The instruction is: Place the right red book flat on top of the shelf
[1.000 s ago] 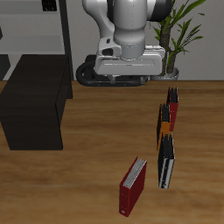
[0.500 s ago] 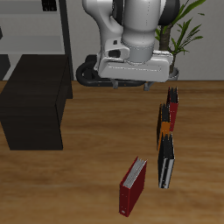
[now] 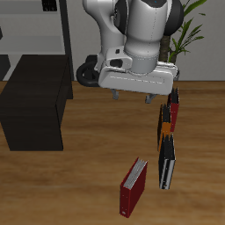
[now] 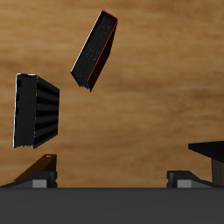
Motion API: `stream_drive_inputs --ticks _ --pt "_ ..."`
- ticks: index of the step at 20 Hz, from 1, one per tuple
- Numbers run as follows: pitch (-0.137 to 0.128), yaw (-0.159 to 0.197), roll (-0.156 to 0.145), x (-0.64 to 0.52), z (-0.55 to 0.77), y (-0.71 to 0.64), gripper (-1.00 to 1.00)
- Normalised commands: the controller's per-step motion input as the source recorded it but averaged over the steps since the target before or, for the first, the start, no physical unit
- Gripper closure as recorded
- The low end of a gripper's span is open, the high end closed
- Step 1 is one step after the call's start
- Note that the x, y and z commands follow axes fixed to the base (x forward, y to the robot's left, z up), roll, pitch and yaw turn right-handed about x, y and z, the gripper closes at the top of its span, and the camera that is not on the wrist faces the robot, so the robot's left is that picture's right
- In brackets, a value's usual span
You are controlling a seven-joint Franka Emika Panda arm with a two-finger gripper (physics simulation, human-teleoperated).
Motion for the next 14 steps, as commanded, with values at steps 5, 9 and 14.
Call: stream_drive_inputs --ticks 5,9,14 --pt "-0.023 -0.009 0.013 0.35 -0.05 0.07 -1.00" --pt "-0.037 -0.001 0.031 0.33 0.01 0.10 -1.00" --pt "-0.024 -0.053 0.033 0.31 0.03 0.09 -1.00"
